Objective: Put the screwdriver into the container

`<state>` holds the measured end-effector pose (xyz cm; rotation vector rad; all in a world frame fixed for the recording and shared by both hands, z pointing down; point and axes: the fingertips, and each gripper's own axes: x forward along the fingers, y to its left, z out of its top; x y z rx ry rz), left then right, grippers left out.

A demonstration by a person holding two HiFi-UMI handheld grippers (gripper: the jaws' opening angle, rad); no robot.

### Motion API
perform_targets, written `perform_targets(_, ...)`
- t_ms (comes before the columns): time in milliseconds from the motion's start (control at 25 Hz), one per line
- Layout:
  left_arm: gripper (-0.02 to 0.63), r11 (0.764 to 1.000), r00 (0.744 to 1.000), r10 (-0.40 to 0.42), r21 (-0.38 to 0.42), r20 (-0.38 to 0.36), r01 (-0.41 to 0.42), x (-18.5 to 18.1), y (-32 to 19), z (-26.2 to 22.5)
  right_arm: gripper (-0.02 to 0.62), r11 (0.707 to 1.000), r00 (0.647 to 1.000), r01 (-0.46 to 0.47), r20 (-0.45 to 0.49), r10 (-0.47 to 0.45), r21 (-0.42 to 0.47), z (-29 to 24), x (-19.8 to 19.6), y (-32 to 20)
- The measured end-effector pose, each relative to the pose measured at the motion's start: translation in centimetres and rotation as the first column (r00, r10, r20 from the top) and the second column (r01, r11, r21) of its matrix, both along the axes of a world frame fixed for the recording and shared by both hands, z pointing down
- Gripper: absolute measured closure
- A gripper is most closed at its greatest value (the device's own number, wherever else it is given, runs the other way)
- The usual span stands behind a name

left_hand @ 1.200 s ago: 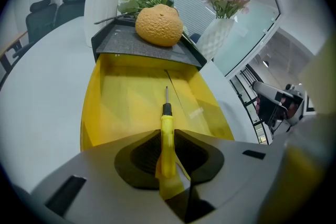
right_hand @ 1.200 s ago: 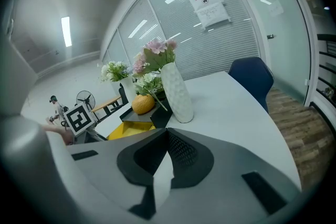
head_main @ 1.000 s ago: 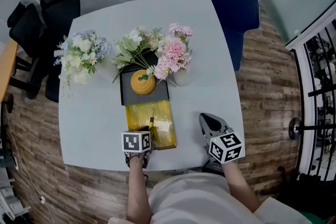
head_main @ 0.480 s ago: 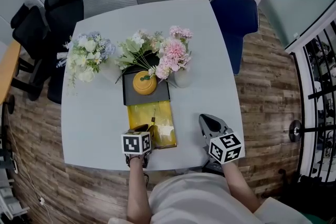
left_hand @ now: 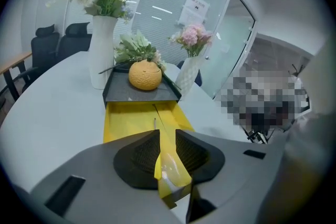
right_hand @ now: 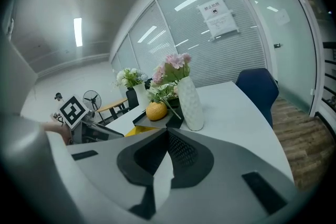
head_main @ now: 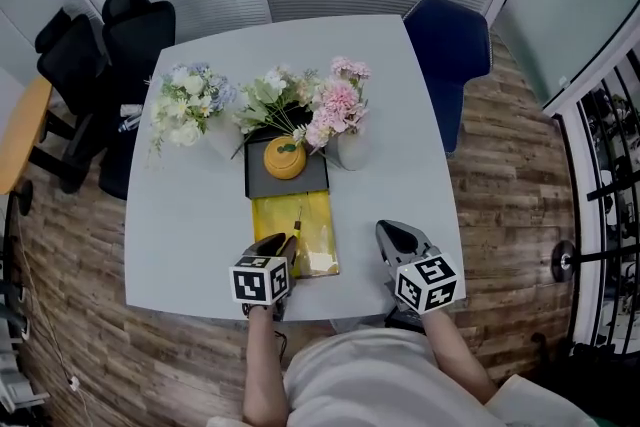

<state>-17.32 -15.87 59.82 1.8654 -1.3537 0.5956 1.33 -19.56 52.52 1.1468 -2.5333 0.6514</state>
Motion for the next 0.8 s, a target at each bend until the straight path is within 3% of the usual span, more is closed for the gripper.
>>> perform_targets(400,0.582,0.975,0.996,-0.039,0.215,-0.075,0.054,0.6,0.6,-5.6,0.58,0.996,0.999,0.035,-0.013,-0.034,0.083,-2.6,-1.0,1.2)
perform_targets(600,0.597,0.939,0.993,-0.054,0.334,-0.102,0.085,0.6,0.7,-9.0,0.58,0.993,0.999,0.05,-0.01,-0.049,0.105,-3.4,-1.3,1.7)
perform_targets(800,0.601,0.908,0.995,-0.062,0.41,-0.076,0.088,0.5,1.2,-10.9,0.58,0.991,0.998,0.059,-0.006,-0.058,0.123,-4.0,-1.3,2.2)
